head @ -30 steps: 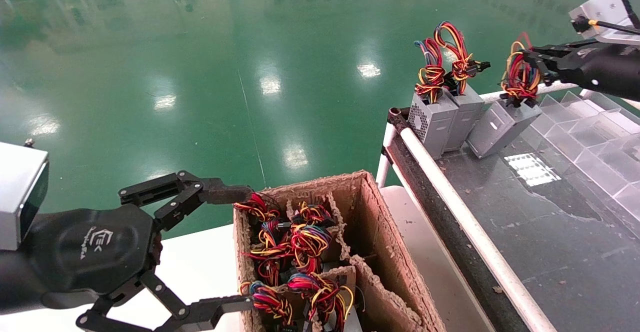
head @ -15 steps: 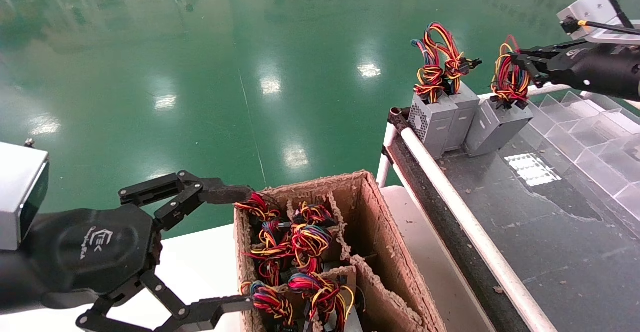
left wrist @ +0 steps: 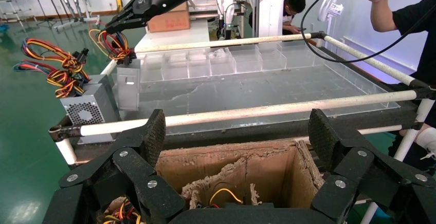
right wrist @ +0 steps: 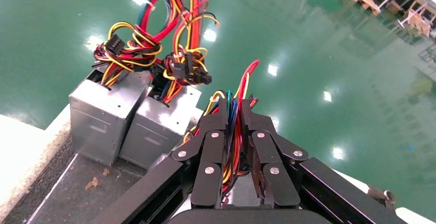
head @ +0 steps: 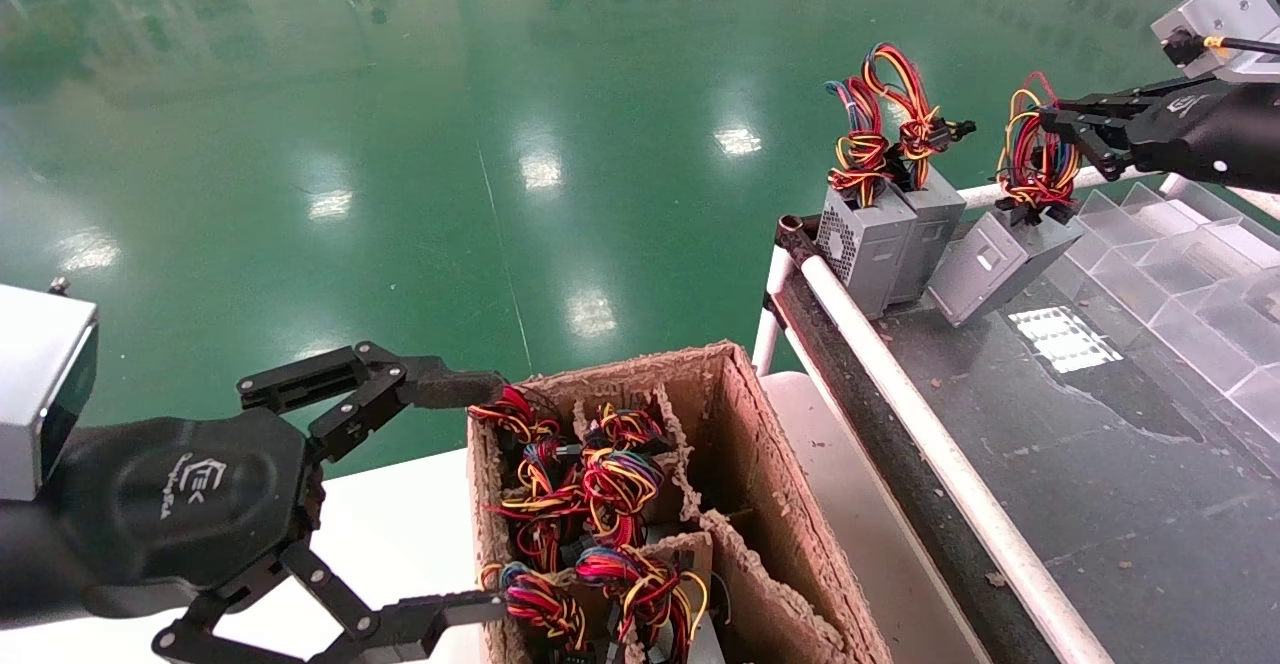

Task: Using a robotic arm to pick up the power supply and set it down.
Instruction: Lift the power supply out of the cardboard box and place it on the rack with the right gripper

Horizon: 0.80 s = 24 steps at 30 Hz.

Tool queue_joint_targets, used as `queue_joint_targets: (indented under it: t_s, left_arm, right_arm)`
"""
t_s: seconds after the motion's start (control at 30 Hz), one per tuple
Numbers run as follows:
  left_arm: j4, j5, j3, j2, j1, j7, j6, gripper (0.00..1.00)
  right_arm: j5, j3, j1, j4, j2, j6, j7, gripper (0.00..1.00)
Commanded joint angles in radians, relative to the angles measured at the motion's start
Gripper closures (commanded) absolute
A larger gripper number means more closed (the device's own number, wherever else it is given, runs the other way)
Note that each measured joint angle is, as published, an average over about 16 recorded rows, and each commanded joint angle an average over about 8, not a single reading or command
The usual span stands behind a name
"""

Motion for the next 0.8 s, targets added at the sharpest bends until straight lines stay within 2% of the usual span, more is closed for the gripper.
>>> queue_joint_targets:
  t_s: [0.03, 0.33, 0.8]
  left_arm:
    - [0.000, 0.000, 0.000, 0.000, 0.000, 0.000, 0.000, 0.00]
    - [0.000, 0.000, 0.000, 0.000, 0.000, 0.000, 0.000, 0.00]
    - [0.000, -0.001, 0.001, 0.000, 0.000, 0.000, 0.000, 0.00]
  right_arm:
    - [-0.004, -0.003, 0.002, 0.003, 0.002, -0.011, -0.004, 1.00]
    - [0.006, 0.004, -0.013, -0.010, -0.049, 0.090, 0.006, 1.00]
    - [-0.004, -0.003, -0.027, -0.004, -0.117, 0.184, -0.003, 1.00]
